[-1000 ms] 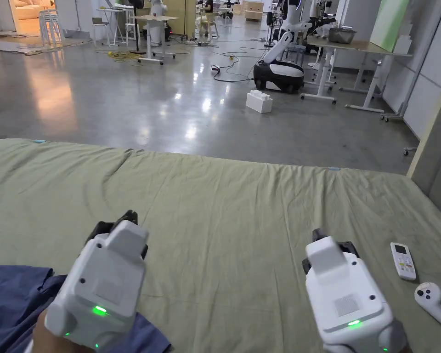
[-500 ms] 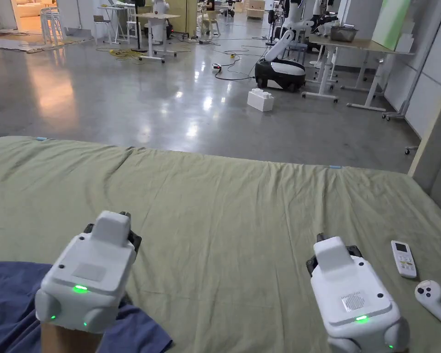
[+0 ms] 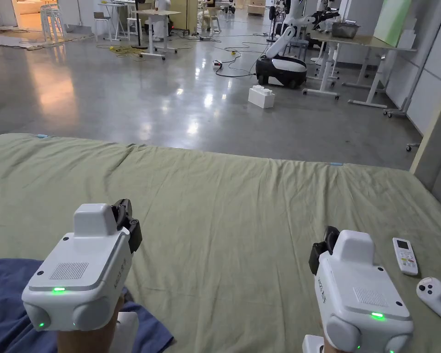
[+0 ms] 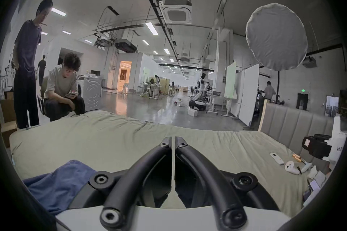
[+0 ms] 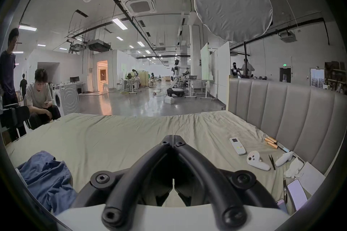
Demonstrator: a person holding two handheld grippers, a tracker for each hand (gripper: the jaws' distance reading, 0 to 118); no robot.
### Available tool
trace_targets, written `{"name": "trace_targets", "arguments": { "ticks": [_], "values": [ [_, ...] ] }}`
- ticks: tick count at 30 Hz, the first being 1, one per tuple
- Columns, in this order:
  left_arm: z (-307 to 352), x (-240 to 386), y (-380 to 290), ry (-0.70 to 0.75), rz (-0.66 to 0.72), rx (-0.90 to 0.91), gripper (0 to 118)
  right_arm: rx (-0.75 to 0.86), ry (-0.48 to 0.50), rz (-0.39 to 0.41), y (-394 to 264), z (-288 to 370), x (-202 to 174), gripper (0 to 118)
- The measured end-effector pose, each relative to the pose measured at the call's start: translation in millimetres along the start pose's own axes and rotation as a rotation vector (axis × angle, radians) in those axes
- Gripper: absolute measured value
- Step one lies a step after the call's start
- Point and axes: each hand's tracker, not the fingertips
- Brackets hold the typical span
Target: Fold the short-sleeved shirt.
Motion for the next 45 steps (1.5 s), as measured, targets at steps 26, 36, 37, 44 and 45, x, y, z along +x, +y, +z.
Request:
{"name": "trace_targets", "arguments": {
  "ticks": [26,36,37,44,45],
  "values": [
    [-16.5,-226.6,-78.3,0.183,0.093,-0.819,91,-0.120,0.078,0.061,-41.4,-12.2,-36.6,0],
    [-50.0,-255.5,-166.1,0.203,-0.026,-1.045,90,-0.151,0.077,0.081,-50.9,-15.9,-41.8,0],
    [-42.6,-254.6,-162.2,0.201,-0.025,-0.972,88,-0.155,0.078,0.083,-51.4,-15.9,-42.5,0],
    [-35.3,-230.2,-166.1,0.191,-0.170,-0.899,9,-0.166,0.078,0.083,-54.9,-15.3,-43.1,0],
    [-36.0,-234.0,-169.6,0.191,-0.153,-0.918,9,-0.164,0.079,0.080,-55.1,-13.8,-43.2,0]
  ]
}}
